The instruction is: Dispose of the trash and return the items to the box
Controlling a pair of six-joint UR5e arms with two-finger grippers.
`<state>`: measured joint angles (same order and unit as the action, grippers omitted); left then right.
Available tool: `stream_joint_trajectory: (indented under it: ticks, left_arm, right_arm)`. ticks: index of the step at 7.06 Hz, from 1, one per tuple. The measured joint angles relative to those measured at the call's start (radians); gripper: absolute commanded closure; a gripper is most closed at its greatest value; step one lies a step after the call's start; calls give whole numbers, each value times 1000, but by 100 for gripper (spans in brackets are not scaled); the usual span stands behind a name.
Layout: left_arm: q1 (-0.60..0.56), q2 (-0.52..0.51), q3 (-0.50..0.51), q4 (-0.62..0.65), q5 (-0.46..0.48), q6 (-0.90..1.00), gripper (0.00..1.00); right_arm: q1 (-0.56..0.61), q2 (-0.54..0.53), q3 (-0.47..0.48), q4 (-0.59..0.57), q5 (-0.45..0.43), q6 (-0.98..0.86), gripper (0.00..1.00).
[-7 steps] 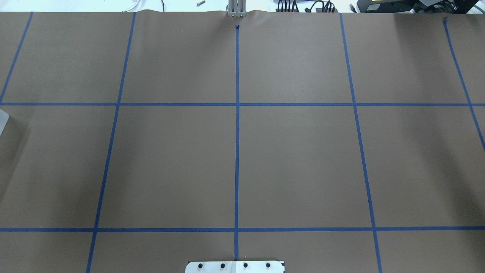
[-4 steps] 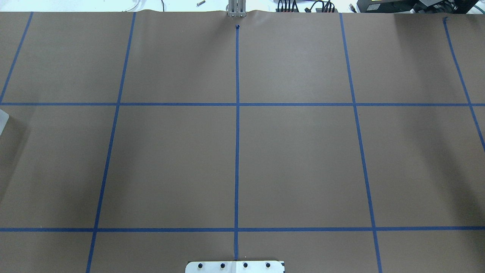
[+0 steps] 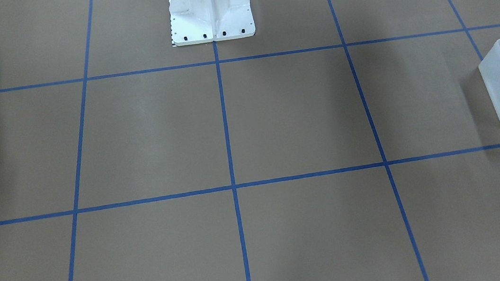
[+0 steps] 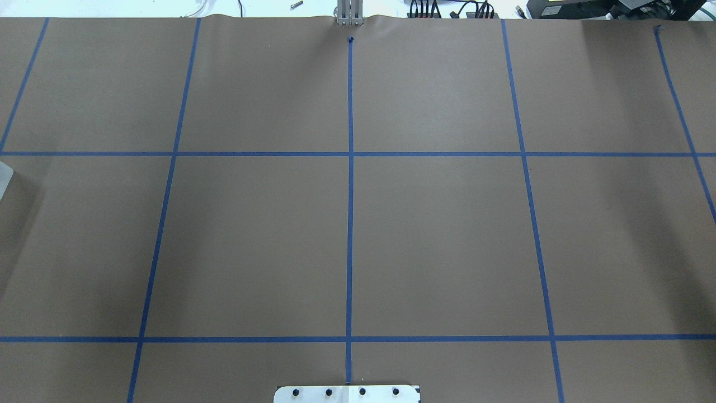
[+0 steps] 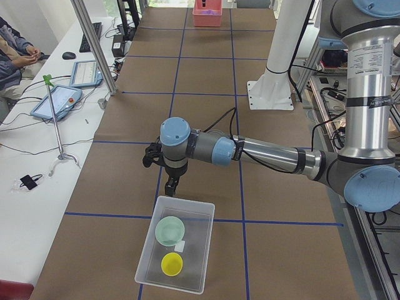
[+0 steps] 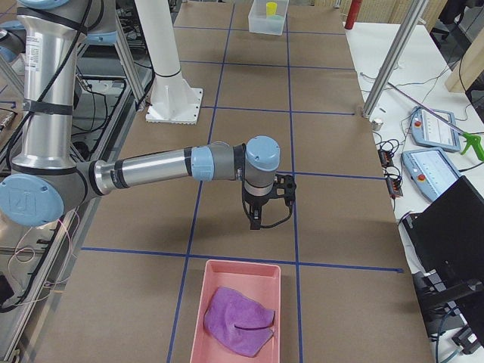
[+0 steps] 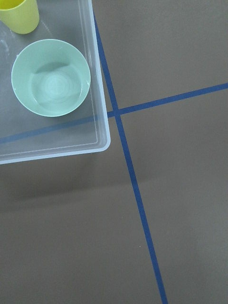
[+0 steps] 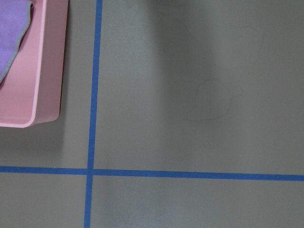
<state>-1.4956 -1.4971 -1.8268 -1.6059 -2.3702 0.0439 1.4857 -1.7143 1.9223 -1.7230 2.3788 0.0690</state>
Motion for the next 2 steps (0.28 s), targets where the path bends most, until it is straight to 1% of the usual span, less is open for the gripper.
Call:
stream_joint_trajectory:
  ticks: [2]
  left_arm:
    - [0, 0, 2, 0, -1, 0, 2]
  right_arm:
    - [6, -1, 2, -1, 1, 0, 0]
